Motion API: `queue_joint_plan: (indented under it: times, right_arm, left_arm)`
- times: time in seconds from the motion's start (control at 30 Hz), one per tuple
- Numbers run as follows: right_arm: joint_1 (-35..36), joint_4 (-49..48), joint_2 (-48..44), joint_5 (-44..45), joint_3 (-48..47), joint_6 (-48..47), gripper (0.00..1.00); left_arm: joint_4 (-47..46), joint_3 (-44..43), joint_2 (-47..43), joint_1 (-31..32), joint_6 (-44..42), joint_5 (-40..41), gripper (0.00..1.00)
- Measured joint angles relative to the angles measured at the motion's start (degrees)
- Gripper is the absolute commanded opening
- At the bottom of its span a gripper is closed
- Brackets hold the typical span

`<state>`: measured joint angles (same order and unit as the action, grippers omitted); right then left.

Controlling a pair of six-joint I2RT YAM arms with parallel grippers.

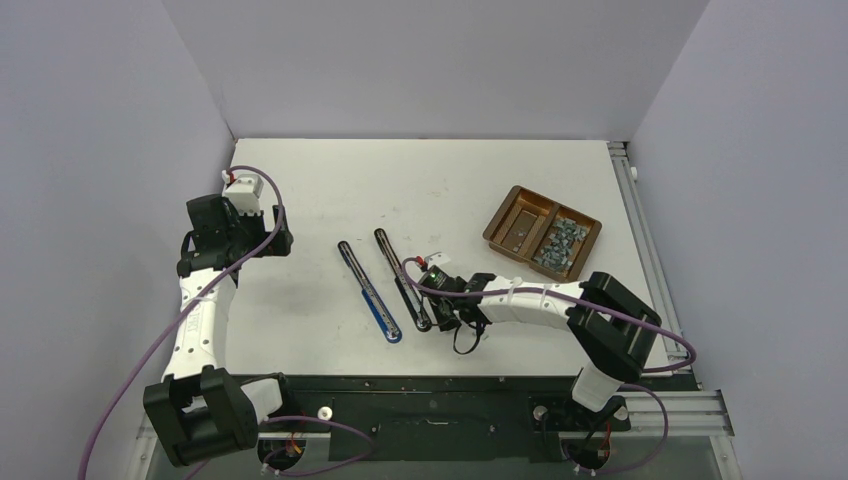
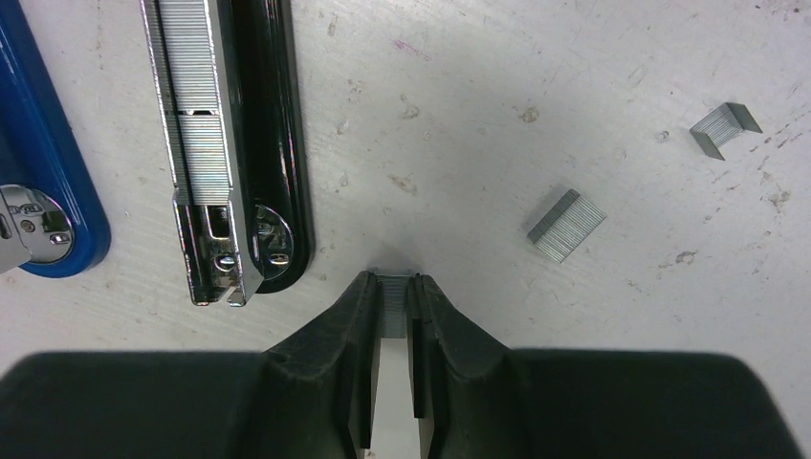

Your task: Load the staples into the stapler

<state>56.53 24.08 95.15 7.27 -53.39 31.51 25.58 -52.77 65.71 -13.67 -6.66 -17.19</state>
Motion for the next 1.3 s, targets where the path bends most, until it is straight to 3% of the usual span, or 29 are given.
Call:
queue_joint_plan:
  times: [0.37,0.63,0.93,1.3]
  right_arm:
    - [0.48,4.76,-2.99,3.74,-4.57,0.9,0.08]
    - [4.74,4.2,-4.42,9.55,-11.41,2.16,0.09]
    - [6.8,2.82,1.11,11.96,-19.54,2.14,0.08]
    - [10.19,-1.09,2.8,14.45,-20.5,1.7,0.08]
  left_arm:
    - [0.0,0.0,0.0,0.0,0.13,-0.02,0.96]
    - [-0.04,0.0,0.24,0.0,0.42,-0.04,0.96]
    - [-0.11,0.0,3.89,0.0,1.36,-0.44,0.96]
    - [-0.13,-0.02,3.19,0.0,2.1,0.63,0.96]
